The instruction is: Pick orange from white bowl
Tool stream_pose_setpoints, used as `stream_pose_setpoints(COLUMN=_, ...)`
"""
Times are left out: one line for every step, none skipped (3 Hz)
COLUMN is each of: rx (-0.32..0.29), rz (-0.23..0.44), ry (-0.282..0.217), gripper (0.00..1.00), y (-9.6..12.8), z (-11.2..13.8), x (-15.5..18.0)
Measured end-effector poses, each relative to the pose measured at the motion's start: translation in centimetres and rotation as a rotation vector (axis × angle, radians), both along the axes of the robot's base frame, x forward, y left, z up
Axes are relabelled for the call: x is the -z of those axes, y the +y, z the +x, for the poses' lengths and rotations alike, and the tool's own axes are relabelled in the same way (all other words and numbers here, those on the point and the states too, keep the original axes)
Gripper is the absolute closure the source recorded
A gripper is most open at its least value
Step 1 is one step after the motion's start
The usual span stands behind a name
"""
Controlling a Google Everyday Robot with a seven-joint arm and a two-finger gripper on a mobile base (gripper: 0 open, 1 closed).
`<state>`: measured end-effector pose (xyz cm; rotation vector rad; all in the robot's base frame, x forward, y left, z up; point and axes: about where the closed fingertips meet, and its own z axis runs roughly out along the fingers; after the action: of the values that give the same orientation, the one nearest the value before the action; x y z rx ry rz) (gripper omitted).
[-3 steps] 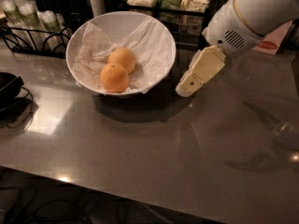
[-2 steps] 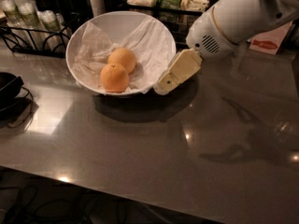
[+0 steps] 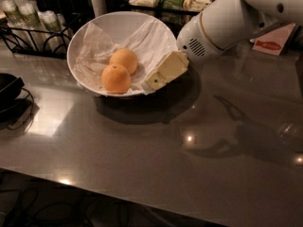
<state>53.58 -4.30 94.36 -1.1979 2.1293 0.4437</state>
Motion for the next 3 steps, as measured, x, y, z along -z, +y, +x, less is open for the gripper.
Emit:
stream_pose_setpoints(rx=0.041, rz=0.093, ry=-0.002, gripper=0.0, y=1.8, z=0.7, x=-0.2)
stream_pose_setpoints(rx=0.106, rz=0.189, ry=0.043, gripper=0.0, y=4.9, z=2.0, x=-0.3)
stream_pose_setpoints(rx=0.109, rz=0.236, ry=0.089, gripper=0.0, y=7.2, z=2.8, x=0.0)
